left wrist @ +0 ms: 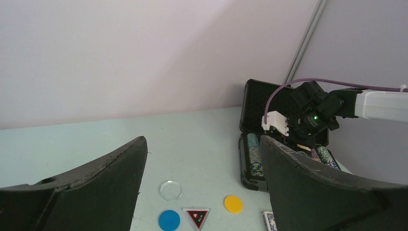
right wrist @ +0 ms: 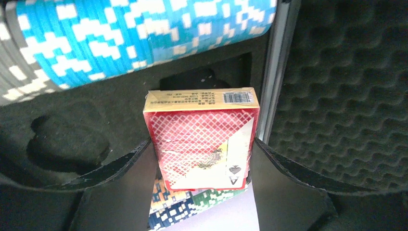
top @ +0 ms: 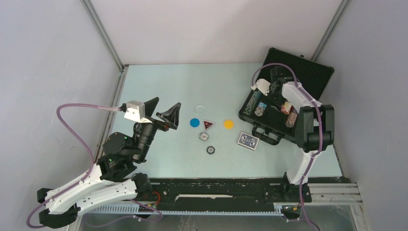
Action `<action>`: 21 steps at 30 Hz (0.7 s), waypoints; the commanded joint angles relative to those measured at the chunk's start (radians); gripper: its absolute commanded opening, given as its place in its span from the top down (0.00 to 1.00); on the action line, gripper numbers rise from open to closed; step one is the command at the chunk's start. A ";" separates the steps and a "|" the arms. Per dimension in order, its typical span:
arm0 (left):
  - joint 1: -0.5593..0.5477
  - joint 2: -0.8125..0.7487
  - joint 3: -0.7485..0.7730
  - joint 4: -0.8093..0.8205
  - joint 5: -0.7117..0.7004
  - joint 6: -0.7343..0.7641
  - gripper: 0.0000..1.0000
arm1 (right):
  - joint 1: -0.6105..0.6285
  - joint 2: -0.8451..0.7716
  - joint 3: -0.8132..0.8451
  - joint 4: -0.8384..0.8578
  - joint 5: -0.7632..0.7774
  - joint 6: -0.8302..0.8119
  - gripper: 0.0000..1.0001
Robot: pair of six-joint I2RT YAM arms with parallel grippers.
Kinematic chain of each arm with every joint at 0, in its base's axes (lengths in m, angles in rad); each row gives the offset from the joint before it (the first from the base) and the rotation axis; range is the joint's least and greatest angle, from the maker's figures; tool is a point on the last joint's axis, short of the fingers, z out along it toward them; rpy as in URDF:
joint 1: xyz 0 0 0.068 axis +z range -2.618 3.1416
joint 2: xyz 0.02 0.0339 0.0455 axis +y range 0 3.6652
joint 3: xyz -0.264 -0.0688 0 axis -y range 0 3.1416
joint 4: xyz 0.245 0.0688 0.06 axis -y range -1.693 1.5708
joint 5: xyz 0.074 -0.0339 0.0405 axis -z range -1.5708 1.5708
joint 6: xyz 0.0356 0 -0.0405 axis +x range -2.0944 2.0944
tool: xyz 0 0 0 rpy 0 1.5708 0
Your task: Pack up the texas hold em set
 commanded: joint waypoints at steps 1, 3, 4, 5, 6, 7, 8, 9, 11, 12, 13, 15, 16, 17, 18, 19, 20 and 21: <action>0.004 0.004 -0.022 0.043 -0.015 0.030 0.09 | -0.007 0.027 0.069 0.047 -0.016 -0.025 0.48; 0.004 0.002 -0.024 0.044 -0.015 0.034 0.09 | -0.012 0.038 0.077 0.043 -0.033 -0.031 0.48; 0.006 0.000 -0.024 0.044 -0.014 0.036 0.09 | -0.014 0.043 0.079 0.046 -0.041 -0.032 0.48; 0.006 -0.002 -0.025 0.047 -0.014 0.038 0.09 | -0.016 0.046 0.078 0.053 -0.042 -0.030 0.48; 0.006 -0.002 -0.026 0.049 -0.014 0.038 0.09 | -0.016 0.049 0.079 0.056 -0.039 -0.034 0.48; 0.005 -0.003 -0.027 0.051 -0.014 0.039 0.09 | -0.016 0.052 0.079 0.057 -0.039 -0.036 0.48; 0.006 -0.003 -0.028 0.051 -0.014 0.039 0.09 | -0.017 0.055 0.079 0.055 -0.038 -0.038 0.48; 0.006 -0.002 -0.028 0.050 -0.013 0.041 0.10 | -0.018 0.057 0.078 0.054 -0.035 -0.039 0.48; 0.006 -0.003 -0.028 0.053 -0.004 0.042 0.09 | -0.023 0.056 0.073 0.053 -0.038 -0.039 0.48; 0.006 -0.001 -0.029 0.052 0.003 0.042 0.09 | -0.025 0.052 0.067 0.055 -0.045 -0.037 0.48; 0.006 0.003 -0.027 0.050 0.012 0.042 0.09 | -0.029 0.048 0.062 0.052 -0.056 -0.039 0.48; 0.006 0.008 -0.022 0.041 0.025 0.041 0.09 | -0.033 0.042 0.050 0.053 -0.068 -0.041 0.47; 0.006 0.006 -0.021 0.041 0.026 0.041 0.09 | -0.035 0.041 0.047 0.052 -0.075 -0.045 0.47; 0.006 0.002 -0.023 0.043 0.027 0.041 0.09 | -0.035 0.037 0.042 0.049 -0.084 -0.050 0.47; 0.006 0.001 -0.024 0.044 0.025 0.042 0.09 | -0.035 0.036 0.038 0.047 -0.093 -0.054 0.47; 0.006 0.000 -0.026 0.046 0.024 0.042 0.09 | -0.037 0.034 0.035 0.045 -0.099 -0.058 0.46; 0.006 0.000 -0.027 0.047 0.023 0.042 0.09 | -0.038 0.035 0.030 0.045 -0.104 -0.063 0.46; 0.006 0.001 -0.027 0.047 0.024 0.042 0.09 | -0.040 0.036 0.025 0.049 -0.106 -0.067 0.46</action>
